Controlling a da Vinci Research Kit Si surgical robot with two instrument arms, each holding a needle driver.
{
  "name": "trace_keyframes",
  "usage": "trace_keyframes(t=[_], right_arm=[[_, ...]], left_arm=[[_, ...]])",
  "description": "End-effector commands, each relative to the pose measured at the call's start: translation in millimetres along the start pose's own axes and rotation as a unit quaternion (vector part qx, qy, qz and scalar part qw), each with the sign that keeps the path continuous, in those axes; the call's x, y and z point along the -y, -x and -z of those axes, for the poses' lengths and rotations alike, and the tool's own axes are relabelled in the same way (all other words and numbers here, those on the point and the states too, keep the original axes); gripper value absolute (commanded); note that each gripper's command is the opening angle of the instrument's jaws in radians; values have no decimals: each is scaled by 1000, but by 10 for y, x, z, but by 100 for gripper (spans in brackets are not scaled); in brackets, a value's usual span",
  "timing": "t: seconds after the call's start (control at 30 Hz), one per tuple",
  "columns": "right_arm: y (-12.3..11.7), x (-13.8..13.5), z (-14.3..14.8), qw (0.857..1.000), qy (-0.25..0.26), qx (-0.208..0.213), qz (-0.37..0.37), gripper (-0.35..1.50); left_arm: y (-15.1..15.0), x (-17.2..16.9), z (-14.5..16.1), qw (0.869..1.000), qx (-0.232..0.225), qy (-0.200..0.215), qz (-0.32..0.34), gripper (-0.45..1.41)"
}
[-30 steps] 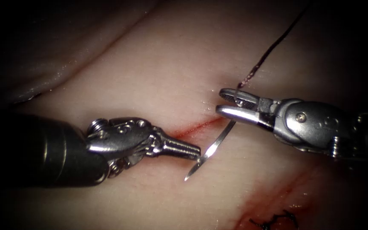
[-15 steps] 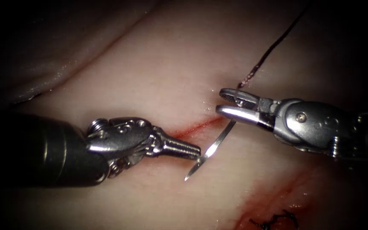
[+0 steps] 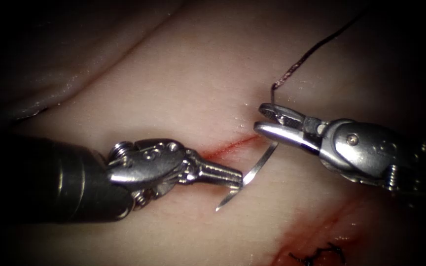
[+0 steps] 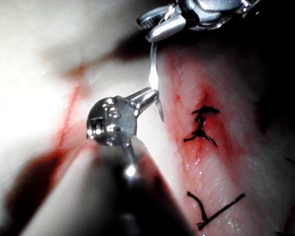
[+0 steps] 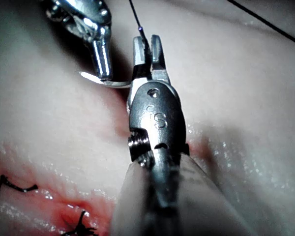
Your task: Wound Closure
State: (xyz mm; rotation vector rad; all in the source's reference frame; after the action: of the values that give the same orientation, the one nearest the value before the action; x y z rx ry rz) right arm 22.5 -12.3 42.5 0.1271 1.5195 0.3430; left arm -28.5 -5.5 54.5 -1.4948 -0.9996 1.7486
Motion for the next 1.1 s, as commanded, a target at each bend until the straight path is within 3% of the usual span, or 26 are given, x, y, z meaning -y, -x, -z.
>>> trace_keyframes(t=[0.03,0.13,0.2,0.27,0.33,0.37,0.47,0.57,1.1], right_arm=[[4,2,-7,1000,-3,-3,8,-35],[5,2,-7,1000,-9,-8,11,-35],[5,2,-8,1000,-17,-14,22,-35],[5,2,-9,999,-17,-14,25,-35],[5,2,-10,999,-24,-20,36,-35],[5,2,-10,999,-24,-20,36,-35],[5,2,-10,998,-31,-25,47,-35],[5,2,-10,997,-39,-33,61,-35],[4,8,-24,989,-75,-72,104,-35]], left_arm=[[5,4,-5,1000,0,0,2,-23],[5,4,-4,1000,0,-1,11,-6],[3,4,-4,1000,-1,-3,25,21],[3,4,-4,1000,-1,-3,31,29],[1,5,-3,999,-2,-4,44,53],[1,5,-3,999,-2,-4,44,53],[0,5,-3,999,-2,-4,53,76],[0,4,-3,998,-3,-4,63,84],[2,6,-16,996,-2,5,85,83]])
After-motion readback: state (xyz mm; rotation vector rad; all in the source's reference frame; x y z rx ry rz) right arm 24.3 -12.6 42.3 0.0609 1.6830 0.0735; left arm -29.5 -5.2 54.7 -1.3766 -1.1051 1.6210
